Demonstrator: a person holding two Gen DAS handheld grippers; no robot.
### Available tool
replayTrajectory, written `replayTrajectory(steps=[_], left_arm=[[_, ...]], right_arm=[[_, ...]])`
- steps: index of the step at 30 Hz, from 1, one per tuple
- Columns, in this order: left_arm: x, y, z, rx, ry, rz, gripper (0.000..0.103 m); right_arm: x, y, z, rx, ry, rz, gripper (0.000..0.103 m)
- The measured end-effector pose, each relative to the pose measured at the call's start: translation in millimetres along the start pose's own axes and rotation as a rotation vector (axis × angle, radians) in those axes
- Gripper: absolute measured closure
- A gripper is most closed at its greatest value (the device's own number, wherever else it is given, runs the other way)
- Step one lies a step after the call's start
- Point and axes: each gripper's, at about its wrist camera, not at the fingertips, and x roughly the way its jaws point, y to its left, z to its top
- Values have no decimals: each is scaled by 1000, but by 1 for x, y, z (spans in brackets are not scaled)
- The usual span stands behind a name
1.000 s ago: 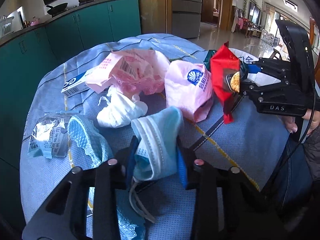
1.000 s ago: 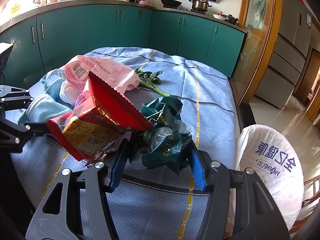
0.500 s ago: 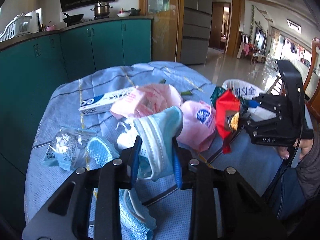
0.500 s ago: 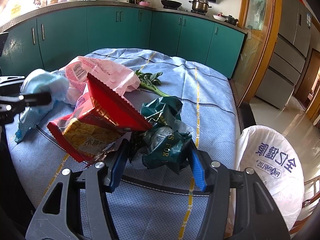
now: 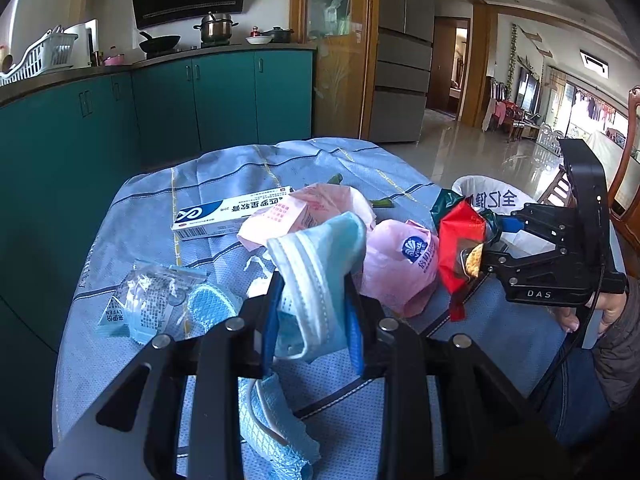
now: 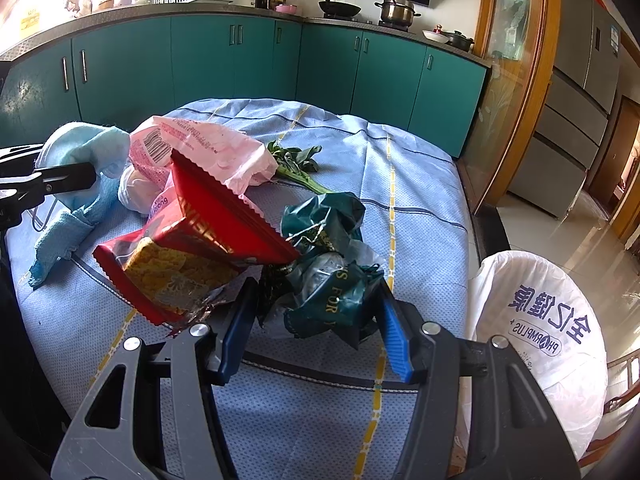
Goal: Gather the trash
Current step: 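Carry the mask and green bag over the wastebasket and open both tools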
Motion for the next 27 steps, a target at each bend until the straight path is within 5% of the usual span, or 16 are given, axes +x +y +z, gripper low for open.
replayTrajectory(steps=[27], left_arm=[[-6,-2,4,-20,-42,14,74]], right_arm=[[-37,-19,2,49,-139,-33,46]])
